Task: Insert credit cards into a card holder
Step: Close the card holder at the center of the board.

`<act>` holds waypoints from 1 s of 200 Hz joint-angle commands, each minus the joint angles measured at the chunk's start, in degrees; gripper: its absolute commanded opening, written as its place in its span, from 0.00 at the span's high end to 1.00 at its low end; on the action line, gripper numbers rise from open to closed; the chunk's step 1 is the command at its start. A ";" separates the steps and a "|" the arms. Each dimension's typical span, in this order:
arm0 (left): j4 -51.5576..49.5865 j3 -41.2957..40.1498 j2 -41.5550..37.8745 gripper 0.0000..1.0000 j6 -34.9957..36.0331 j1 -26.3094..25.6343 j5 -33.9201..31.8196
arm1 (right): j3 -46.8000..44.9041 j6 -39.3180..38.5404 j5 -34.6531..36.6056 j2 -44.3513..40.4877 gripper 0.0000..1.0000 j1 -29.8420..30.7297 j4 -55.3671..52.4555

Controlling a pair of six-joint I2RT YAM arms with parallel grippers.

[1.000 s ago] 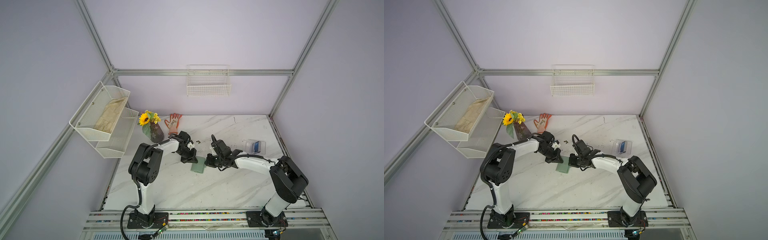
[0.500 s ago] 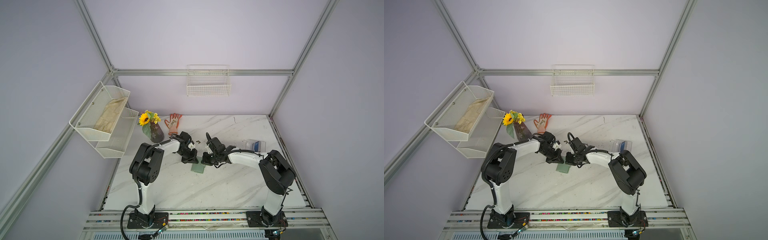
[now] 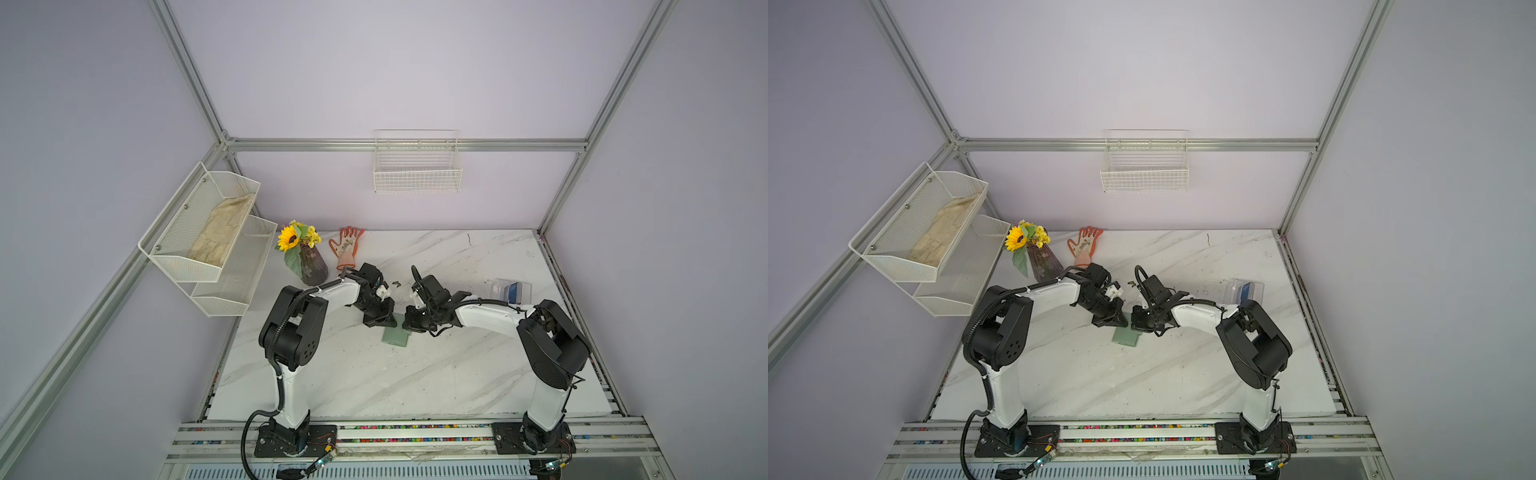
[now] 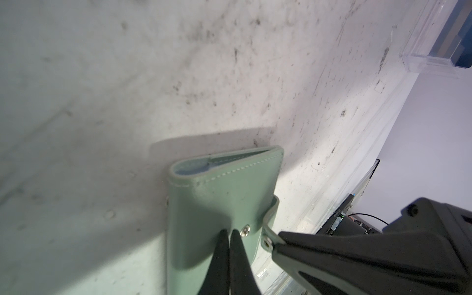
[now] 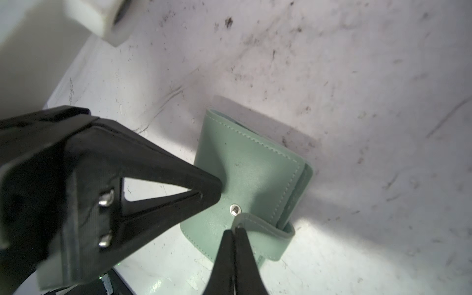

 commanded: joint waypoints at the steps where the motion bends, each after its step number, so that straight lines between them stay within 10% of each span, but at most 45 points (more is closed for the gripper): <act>1: 0.67 -1.53 0.73 0.94 -0.23 -0.36 0.20 | -0.90 0.32 -1.40 1.13 0.92 -0.19 1.81; 200: 0.83 -2.13 0.78 0.94 -0.21 -0.52 -0.02 | -2.46 1.56 -3.62 2.15 0.87 -0.23 5.98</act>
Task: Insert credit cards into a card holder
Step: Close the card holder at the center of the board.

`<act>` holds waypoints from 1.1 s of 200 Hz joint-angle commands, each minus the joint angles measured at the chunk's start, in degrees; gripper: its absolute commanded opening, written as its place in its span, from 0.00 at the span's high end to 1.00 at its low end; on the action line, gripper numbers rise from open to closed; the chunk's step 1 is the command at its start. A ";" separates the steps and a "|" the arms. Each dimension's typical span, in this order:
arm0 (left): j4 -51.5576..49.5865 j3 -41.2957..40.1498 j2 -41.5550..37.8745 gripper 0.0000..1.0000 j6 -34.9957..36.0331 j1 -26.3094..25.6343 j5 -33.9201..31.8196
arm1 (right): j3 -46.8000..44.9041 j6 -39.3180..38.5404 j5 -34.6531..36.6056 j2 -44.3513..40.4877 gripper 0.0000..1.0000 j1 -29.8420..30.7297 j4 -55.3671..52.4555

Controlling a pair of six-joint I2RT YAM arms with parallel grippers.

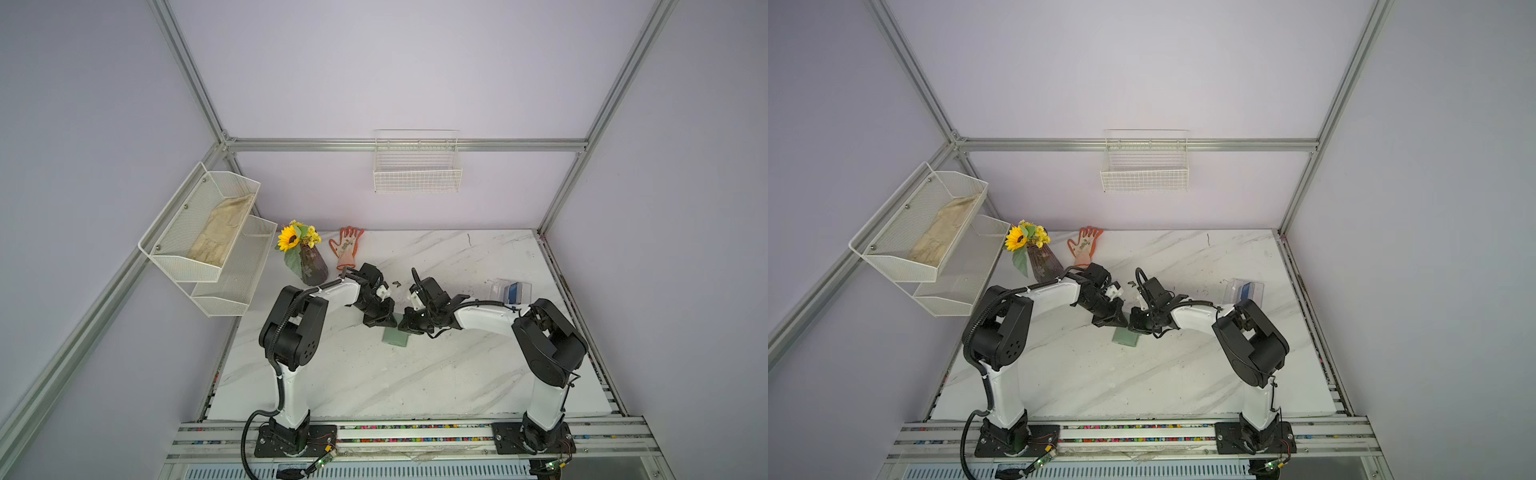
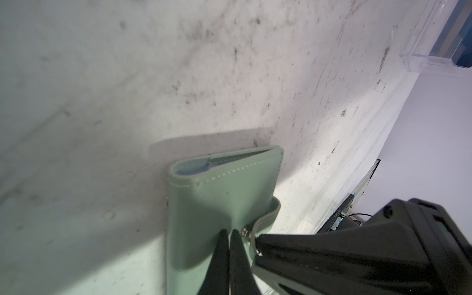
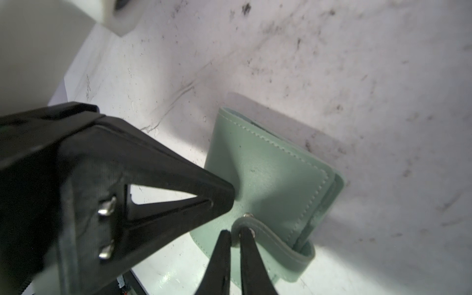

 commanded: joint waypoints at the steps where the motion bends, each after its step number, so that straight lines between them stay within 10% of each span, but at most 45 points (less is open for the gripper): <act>1: 0.80 -2.14 0.74 0.94 -0.22 -0.46 -0.02 | -0.51 0.25 -0.23 1.06 0.87 -0.21 0.55; 220: 1.23 -2.50 1.25 0.94 0.04 -0.44 0.39 | 0.48 0.34 0.17 3.18 0.88 -0.53 -1.25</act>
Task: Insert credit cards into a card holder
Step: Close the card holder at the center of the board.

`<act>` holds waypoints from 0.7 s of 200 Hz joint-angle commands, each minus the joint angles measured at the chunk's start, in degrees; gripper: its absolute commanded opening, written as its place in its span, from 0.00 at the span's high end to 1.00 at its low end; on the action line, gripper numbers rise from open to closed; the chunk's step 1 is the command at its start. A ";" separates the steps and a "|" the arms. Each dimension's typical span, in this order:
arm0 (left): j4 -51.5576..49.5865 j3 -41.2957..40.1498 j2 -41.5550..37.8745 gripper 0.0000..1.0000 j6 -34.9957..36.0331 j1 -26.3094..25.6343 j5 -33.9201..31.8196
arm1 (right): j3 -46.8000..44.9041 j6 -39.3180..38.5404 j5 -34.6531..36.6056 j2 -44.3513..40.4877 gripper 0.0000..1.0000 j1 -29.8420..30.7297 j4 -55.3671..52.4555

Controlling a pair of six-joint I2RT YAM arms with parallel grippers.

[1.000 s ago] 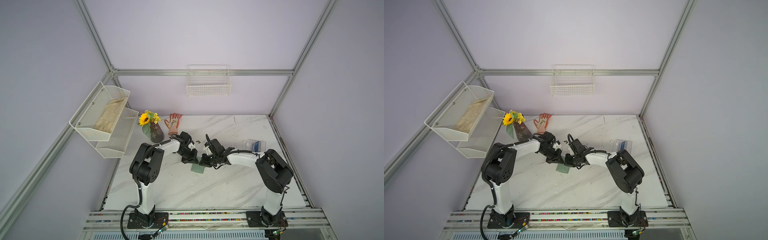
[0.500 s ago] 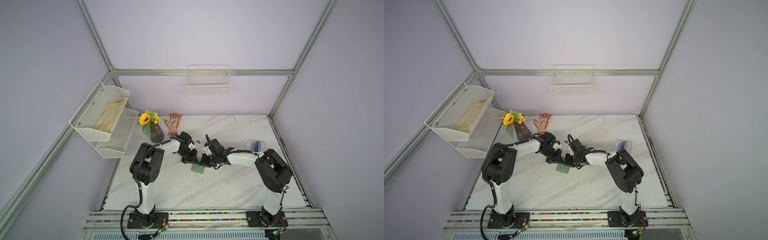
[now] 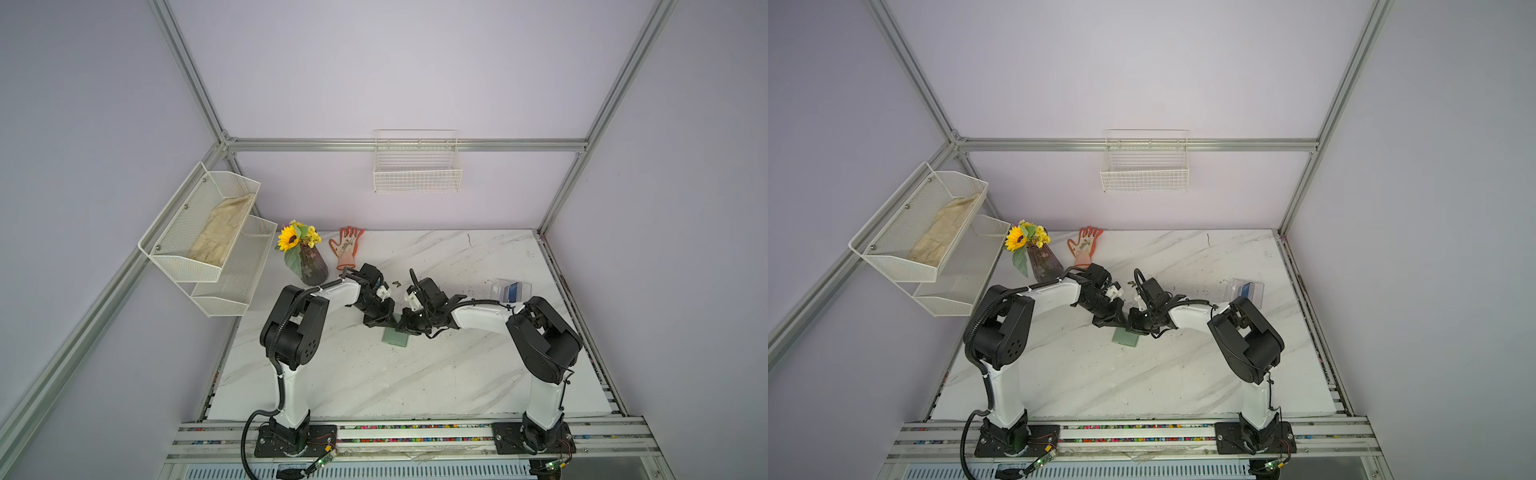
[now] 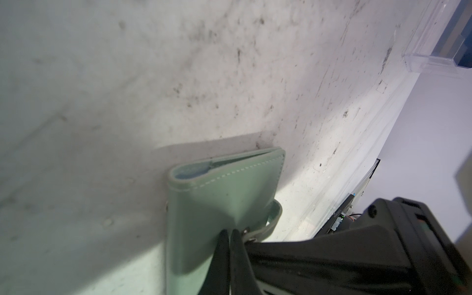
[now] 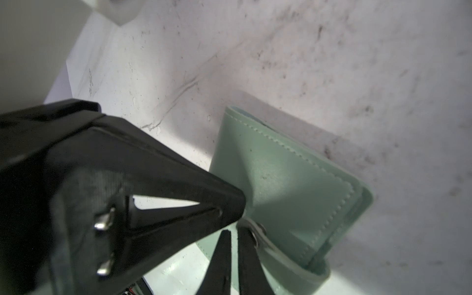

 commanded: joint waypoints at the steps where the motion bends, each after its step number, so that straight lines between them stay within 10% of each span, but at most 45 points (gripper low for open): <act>1: 0.82 -2.50 0.68 0.94 0.01 -0.45 0.18 | -0.31 0.18 1.55 1.21 0.88 -0.49 -2.22; 140: 0.80 -2.85 1.02 0.94 -0.12 -0.41 0.09 | -0.95 -5.71 -10.89 7.43 0.88 -5.37 -1.75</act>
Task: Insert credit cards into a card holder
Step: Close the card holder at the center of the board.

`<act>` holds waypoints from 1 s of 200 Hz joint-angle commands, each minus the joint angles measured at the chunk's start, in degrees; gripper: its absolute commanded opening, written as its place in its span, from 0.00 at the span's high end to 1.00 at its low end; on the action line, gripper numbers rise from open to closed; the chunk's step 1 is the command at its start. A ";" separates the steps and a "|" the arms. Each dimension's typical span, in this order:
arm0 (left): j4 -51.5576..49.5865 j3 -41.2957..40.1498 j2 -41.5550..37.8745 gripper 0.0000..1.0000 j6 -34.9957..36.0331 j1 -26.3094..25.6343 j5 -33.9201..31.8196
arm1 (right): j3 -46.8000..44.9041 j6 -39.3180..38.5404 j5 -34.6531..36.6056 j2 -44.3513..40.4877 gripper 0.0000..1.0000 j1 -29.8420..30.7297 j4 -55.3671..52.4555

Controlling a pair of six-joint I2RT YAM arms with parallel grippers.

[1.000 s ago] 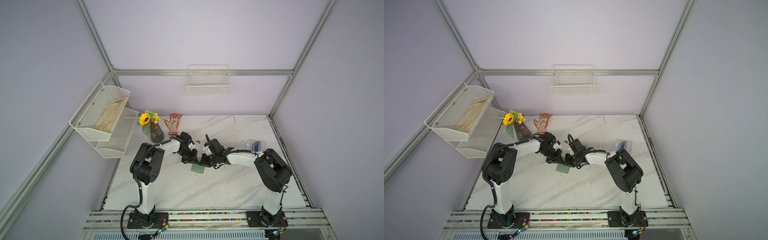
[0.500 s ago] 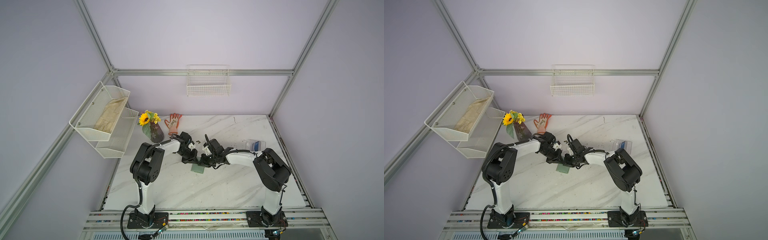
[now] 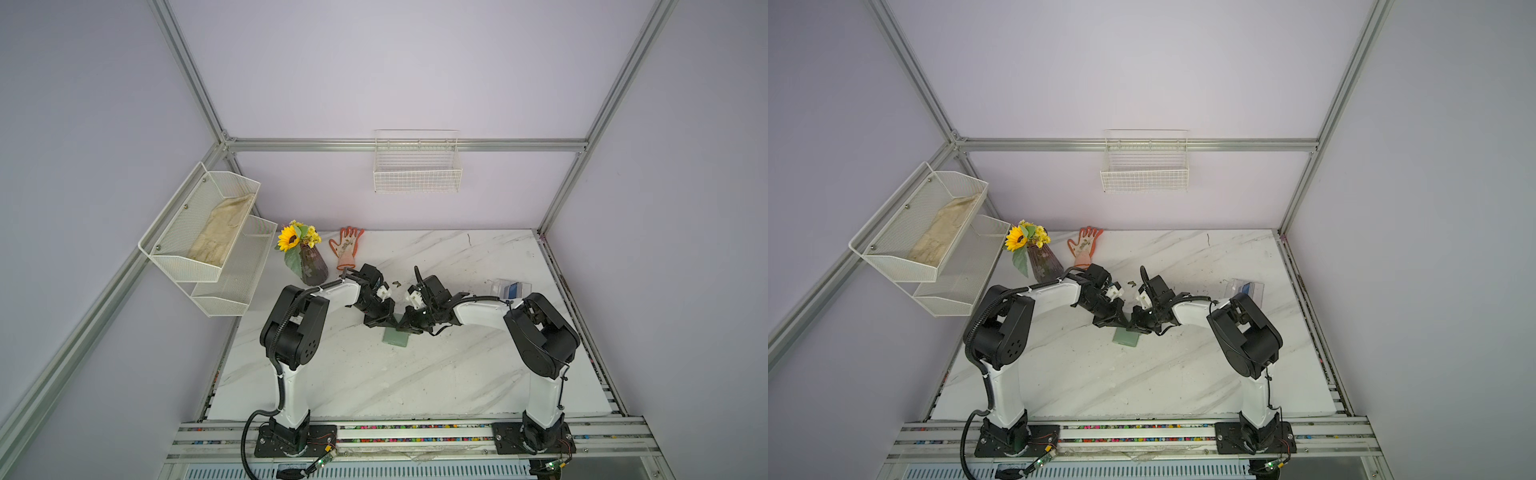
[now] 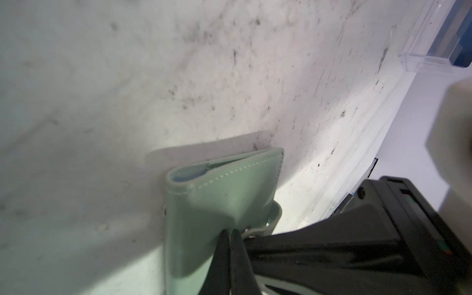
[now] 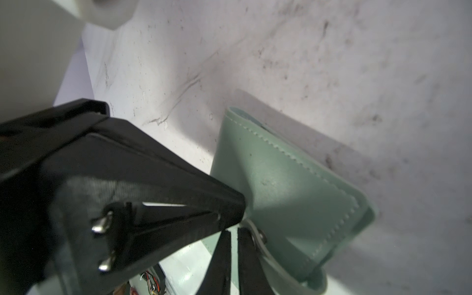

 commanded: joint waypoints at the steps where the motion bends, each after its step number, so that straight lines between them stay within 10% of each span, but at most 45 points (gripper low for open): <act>1: -0.01 -2.42 1.02 0.94 -0.10 -0.48 -0.33 | -0.96 -2.87 -0.85 4.55 0.88 -1.83 -3.69; 200: 0.79 -3.20 1.14 0.94 -0.34 -0.38 -0.31 | 4.01 -8.81 -11.79 14.05 0.87 -9.85 -10.85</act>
